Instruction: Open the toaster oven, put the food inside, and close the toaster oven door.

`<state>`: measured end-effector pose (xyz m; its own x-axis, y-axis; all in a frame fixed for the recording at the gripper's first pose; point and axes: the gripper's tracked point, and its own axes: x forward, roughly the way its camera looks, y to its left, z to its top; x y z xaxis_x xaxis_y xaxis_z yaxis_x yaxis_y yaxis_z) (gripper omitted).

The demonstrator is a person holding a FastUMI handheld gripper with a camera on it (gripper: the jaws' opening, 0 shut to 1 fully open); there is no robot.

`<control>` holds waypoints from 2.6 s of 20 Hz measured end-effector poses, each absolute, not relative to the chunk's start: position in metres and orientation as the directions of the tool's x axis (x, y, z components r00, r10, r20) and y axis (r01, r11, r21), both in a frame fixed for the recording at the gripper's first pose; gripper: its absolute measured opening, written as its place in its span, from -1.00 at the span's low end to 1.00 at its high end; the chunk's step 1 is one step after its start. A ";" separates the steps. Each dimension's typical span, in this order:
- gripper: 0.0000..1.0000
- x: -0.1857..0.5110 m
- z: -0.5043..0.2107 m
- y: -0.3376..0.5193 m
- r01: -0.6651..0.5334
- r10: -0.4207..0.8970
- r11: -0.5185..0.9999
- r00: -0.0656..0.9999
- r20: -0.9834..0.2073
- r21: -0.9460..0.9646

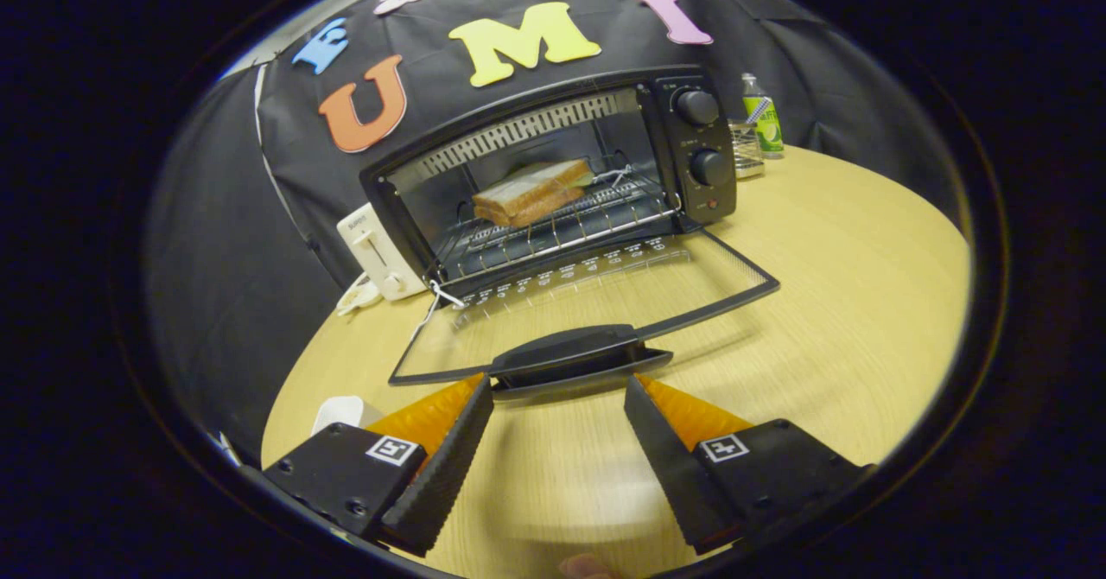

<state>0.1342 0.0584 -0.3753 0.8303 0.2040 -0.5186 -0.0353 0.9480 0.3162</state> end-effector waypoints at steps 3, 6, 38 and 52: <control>1.00 0.132 -0.385 0.052 -0.073 0.142 0.987 0.804 -0.578 0.140; 1.00 0.132 -0.389 0.052 -0.078 0.051 0.997 0.796 -0.604 -0.019; 1.00 0.164 -0.283 0.065 -0.103 0.105 0.994 0.986 -0.133 0.022; 1.00 0.083 -0.207 0.028 -0.113 0.116 0.993 0.990 -0.077 0.045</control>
